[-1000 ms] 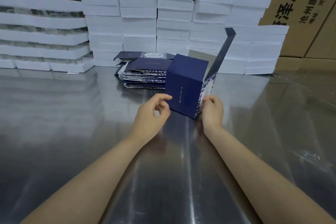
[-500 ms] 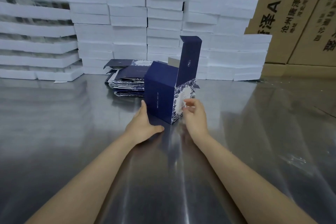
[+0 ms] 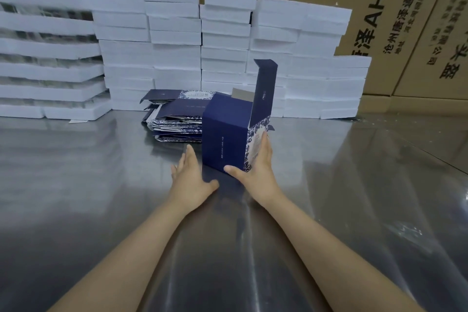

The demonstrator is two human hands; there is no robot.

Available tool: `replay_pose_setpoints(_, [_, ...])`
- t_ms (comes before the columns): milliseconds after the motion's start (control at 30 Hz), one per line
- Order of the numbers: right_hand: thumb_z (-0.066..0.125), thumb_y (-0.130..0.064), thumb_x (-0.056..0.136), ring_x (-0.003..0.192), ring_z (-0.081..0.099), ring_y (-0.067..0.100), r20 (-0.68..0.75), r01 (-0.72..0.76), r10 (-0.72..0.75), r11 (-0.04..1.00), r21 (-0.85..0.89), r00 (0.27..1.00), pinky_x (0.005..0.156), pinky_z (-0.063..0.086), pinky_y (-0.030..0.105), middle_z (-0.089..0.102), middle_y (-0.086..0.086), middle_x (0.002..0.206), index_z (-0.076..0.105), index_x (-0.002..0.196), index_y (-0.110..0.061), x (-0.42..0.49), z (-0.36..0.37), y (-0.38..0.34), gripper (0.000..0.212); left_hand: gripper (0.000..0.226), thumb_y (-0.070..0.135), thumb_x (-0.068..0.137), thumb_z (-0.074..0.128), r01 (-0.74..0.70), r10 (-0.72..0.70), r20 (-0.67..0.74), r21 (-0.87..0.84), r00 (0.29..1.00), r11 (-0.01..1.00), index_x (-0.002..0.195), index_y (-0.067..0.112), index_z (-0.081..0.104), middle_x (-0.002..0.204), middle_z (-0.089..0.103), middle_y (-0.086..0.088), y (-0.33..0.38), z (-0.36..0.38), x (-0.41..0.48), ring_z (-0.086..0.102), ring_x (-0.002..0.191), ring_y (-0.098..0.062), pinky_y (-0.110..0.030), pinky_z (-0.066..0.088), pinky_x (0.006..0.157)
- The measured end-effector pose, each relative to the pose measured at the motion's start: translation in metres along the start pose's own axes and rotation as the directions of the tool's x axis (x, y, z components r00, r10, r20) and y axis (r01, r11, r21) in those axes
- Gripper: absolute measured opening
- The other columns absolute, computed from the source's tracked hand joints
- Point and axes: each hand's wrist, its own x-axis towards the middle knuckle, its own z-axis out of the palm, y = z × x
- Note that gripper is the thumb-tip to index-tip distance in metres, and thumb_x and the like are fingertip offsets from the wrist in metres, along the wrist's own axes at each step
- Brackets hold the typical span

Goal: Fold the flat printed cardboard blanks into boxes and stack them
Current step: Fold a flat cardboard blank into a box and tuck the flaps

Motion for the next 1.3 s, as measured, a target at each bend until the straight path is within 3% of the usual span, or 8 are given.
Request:
replay_pose_setpoints(167, [0.049,0.005,0.096,0.12,0.056,0.019,0.067,-0.101,0.087,0.963,0.25,0.994,0.088,0.045,0.011,0.041,0.0,0.148,0.008,0.153,-0.019,0.001,-0.006,0.004,0.074,0.108,0.019,0.08,0.074,0.019,-0.024,-0.025,-0.167,0.999,0.986,0.154,0.011,-0.003,0.159,0.021,-0.007,0.0,-0.008,0.002,0.019,0.146,-0.025,-0.044,0.026,0.117])
replay_pose_setpoints(300, [0.054,-0.005,0.096,0.13,0.048,0.012,0.109,-0.06,0.033,0.967,0.248,0.993,0.104,0.041,0.022,0.049,-0.006,0.142,0.034,0.148,-0.02,-0.001,-0.005,0.002,0.058,0.083,0.01,0.088,0.063,0.023,-0.061,-0.092,-0.368,0.994,0.93,0.154,0.017,0.015,0.12,0.054,0.005,0.007,-0.018,-0.005,0.049,0.122,-0.017,-0.035,0.04,0.104])
replay_pose_setpoints(367, [0.054,-0.014,0.098,0.136,0.042,0.014,0.014,-0.125,0.127,0.939,0.322,0.992,0.114,0.035,0.036,0.044,-0.004,0.149,0.031,0.15,-0.02,0.001,-0.006,0.003,0.057,0.04,-0.002,0.089,0.054,-0.092,0.055,-0.104,-0.391,0.993,0.916,0.118,0.025,0.064,0.099,0.066,0.005,0.01,-0.023,-0.012,0.062,0.102,-0.011,-0.028,0.046,0.088])
replay_pose_setpoints(467, [0.05,-0.024,0.099,0.143,0.03,0.018,-0.19,-0.246,0.32,0.91,0.333,0.928,0.117,0.024,0.032,0.028,-0.003,0.157,0.018,0.154,-0.024,0.005,-0.013,0.008,0.063,0.048,-0.012,0.084,0.05,-0.268,0.208,-0.199,-0.353,0.958,0.896,0.07,0.032,0.066,0.071,0.067,0.014,0.015,-0.022,-0.024,0.062,0.073,0.0,-0.013,0.043,0.067])
replay_pose_setpoints(600, [0.043,-0.041,0.099,0.137,0.039,0.017,-0.194,-0.203,0.303,0.888,0.412,0.933,0.116,0.026,0.036,0.038,-0.003,0.151,0.035,0.146,-0.029,0.006,-0.014,0.011,0.049,0.039,-0.013,0.079,0.055,-0.281,0.138,-0.398,-0.326,0.907,0.903,0.103,0.017,0.058,0.107,0.056,0.007,0.013,-0.024,-0.02,0.057,0.099,-0.011,-0.011,0.04,0.082])
replay_pose_setpoints(733, [0.052,-0.068,0.077,0.134,0.043,0.013,-0.01,-0.14,0.165,0.865,0.482,0.986,0.111,0.036,0.033,0.046,-0.013,0.144,0.043,0.139,-0.036,0.001,-0.012,0.003,0.071,0.078,0.005,0.092,0.06,-0.125,0.13,-0.027,-0.522,0.991,0.844,0.153,0.024,0.015,0.145,0.034,0.014,0.005,-0.026,-0.017,0.04,0.127,0.008,-0.024,0.03,0.108])
replay_pose_setpoints(933, [0.045,-0.068,0.085,0.145,-0.002,-0.007,-0.026,0.21,-0.209,0.976,0.052,0.978,0.114,0.009,0.02,-0.002,-0.026,0.157,-0.012,0.141,-0.06,-0.005,-0.012,0.001,0.08,0.068,0.069,0.088,0.036,-0.348,0.318,-0.185,-0.163,0.93,0.923,0.143,0.061,-0.002,0.112,0.031,0.02,0.008,-0.027,-0.02,0.047,0.103,-0.009,-0.027,0.041,0.085])
replay_pose_setpoints(1300, [0.04,-0.042,0.096,0.123,0.046,0.006,-0.084,0.466,-0.46,0.882,0.077,0.884,0.098,0.036,0.019,0.049,-0.008,0.134,0.042,0.123,-0.027,-0.005,-0.016,-0.01,0.031,0.047,0.058,0.096,0.036,-0.644,0.578,-0.388,-0.056,0.718,0.763,0.126,0.022,0.044,0.133,0.039,0.021,0.007,-0.037,-0.014,0.034,0.131,-0.014,-0.03,0.028,0.111])
